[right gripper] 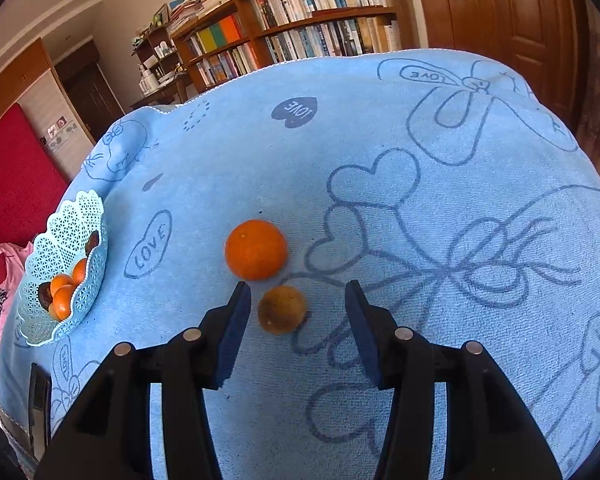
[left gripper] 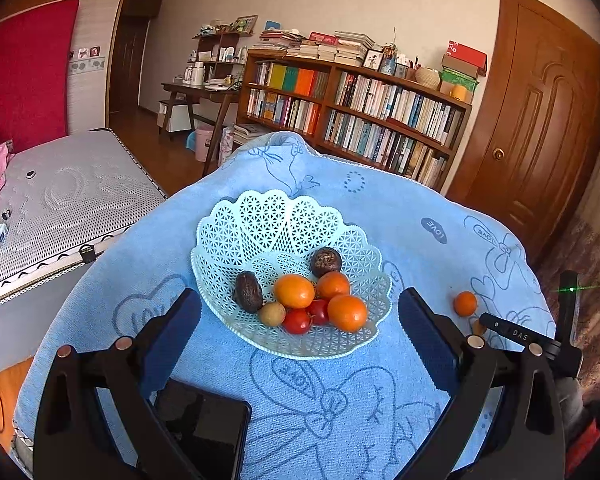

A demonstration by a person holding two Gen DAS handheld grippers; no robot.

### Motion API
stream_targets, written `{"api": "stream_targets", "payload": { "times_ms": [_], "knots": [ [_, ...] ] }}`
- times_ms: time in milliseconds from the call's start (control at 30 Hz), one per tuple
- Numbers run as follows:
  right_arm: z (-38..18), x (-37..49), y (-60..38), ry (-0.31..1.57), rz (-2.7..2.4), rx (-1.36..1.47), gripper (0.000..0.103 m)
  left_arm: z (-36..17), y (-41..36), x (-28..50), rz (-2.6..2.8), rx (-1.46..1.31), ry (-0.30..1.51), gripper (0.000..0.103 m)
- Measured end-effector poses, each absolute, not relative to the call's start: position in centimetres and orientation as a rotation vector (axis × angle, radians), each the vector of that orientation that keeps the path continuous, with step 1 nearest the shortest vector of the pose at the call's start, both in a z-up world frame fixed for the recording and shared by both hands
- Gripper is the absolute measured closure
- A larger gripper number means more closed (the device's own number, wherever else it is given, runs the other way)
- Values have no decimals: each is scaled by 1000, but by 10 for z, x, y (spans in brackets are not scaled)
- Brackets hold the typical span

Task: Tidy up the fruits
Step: 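Grasp the small tan round fruit on the towel with the right tool, then grasp the orange mandarin with the left tool while the right tool holds the tan fruit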

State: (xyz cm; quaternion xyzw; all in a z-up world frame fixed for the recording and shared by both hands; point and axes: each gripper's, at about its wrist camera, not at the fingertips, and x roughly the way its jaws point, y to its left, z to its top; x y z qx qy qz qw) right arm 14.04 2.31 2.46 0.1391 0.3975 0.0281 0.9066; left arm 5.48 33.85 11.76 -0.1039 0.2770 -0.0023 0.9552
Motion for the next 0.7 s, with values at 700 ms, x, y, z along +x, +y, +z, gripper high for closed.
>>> {"api": "stream_targets", "payload": {
  "times_ms": [700],
  "knots": [
    [28, 118, 27, 801, 105, 167, 76, 110, 282, 75, -81, -108, 613, 3]
  ]
}}
